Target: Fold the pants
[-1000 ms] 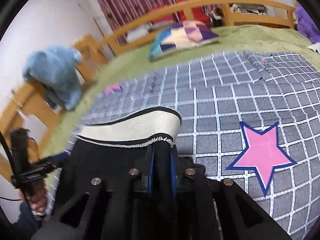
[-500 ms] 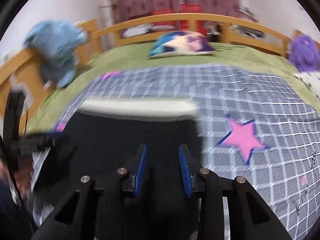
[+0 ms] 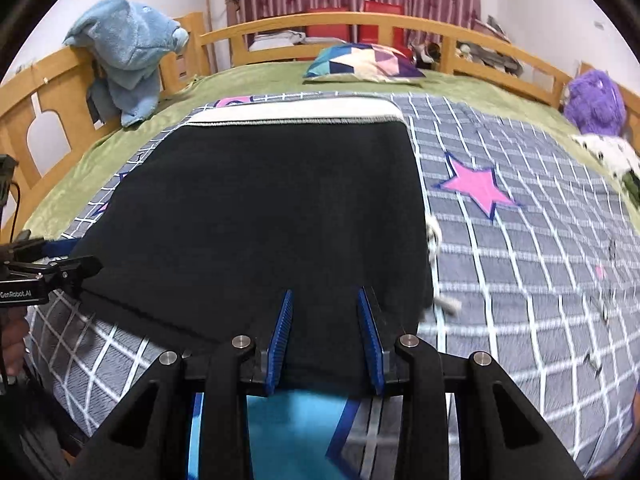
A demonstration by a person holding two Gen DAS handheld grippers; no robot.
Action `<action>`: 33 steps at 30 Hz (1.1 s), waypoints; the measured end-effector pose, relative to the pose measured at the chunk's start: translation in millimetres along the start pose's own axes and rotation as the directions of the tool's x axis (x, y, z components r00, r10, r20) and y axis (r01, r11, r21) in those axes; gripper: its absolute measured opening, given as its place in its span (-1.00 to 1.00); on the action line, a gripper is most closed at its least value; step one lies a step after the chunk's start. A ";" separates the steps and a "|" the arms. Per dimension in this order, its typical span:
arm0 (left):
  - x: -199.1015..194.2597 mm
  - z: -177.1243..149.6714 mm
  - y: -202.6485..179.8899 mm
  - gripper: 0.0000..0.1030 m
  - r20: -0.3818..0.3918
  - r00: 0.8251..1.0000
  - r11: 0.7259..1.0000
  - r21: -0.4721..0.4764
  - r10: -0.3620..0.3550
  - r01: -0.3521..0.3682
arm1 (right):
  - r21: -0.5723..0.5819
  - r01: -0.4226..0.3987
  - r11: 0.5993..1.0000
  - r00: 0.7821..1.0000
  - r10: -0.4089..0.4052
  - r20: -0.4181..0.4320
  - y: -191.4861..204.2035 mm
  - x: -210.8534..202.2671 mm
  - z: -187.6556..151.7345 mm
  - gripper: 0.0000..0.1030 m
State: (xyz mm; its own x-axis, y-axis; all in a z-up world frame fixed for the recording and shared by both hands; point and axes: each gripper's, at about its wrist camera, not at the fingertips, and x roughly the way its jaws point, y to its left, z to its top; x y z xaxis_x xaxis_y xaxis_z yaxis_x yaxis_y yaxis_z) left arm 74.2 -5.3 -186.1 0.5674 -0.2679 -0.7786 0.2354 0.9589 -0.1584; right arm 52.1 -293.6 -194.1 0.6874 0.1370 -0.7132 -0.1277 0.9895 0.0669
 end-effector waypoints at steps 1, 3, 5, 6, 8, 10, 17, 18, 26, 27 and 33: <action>-3.2 -0.4 -0.2 0.32 -0.004 1.000 1.000 -0.009 0.005 -0.005 | 0.009 -0.001 1.000 1.000 0.001 -0.012 0.5 0.1 -2.6 -0.33; -13.5 -3.9 -4.0 0.31 -0.007 1.000 1.000 -0.018 0.004 -0.005 | 0.027 0.005 1.000 0.999 -0.004 -0.040 -1.0 -4.2 -11.2 -0.34; -28.0 -5.8 -11.4 0.31 -0.001 1.000 1.000 -0.015 -0.004 0.004 | 0.038 0.022 0.999 0.999 -0.020 -0.042 -1.8 -12.9 -15.4 -0.34; -36.7 -5.7 -16.3 0.31 0.010 1.000 1.000 -0.005 -0.002 0.002 | 0.042 0.029 0.999 0.999 -0.027 -0.034 -1.3 -19.1 -16.4 -0.34; -57.3 -4.5 -28.9 0.34 0.055 0.998 0.999 0.030 0.028 -0.030 | 0.049 0.030 0.998 0.999 -0.029 -0.023 0.6 -31.0 -16.7 -0.32; -76.0 -2.8 -39.4 0.34 0.098 0.994 0.997 0.051 0.048 -0.053 | 0.057 0.031 0.998 0.999 -0.030 -0.014 1.6 -44.4 -16.7 -0.28; -121.9 2.8 -55.3 0.34 0.163 0.985 0.998 -0.001 0.059 -0.060 | 0.060 0.069 0.996 0.997 -0.070 0.024 -0.6 -94.5 -10.8 -0.11; -127.8 2.9 -59.3 0.34 0.165 0.985 0.998 -0.006 0.059 -0.059 | 0.059 0.069 0.996 0.997 -0.071 0.029 -0.6 -100.3 -9.7 -0.11; -153.4 -3.7 -80.1 0.57 0.210 0.973 0.995 -0.038 0.093 -0.087 | 0.092 0.122 0.988 0.987 -0.130 0.089 4.4 -149.7 -1.1 0.78; -153.1 -4.3 -80.6 0.57 0.208 0.974 0.996 -0.035 0.093 -0.088 | 0.084 0.130 0.988 0.985 -0.138 0.106 7.5 -156.1 0.0 0.85; -158.1 -10.1 -82.0 0.63 0.217 0.967 0.992 -0.032 0.130 -0.126 | 0.124 0.108 0.986 0.985 -0.123 0.119 13.5 -172.9 3.5 0.86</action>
State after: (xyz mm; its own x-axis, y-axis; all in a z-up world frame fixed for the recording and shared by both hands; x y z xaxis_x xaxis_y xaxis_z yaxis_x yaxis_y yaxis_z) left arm -42.7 -40.6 -56.1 0.7510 -0.1553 -0.6418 0.1372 0.9874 -0.0784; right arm -66.0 -303.8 -67.5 0.7782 0.0190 -0.6278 0.0370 0.9964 0.0760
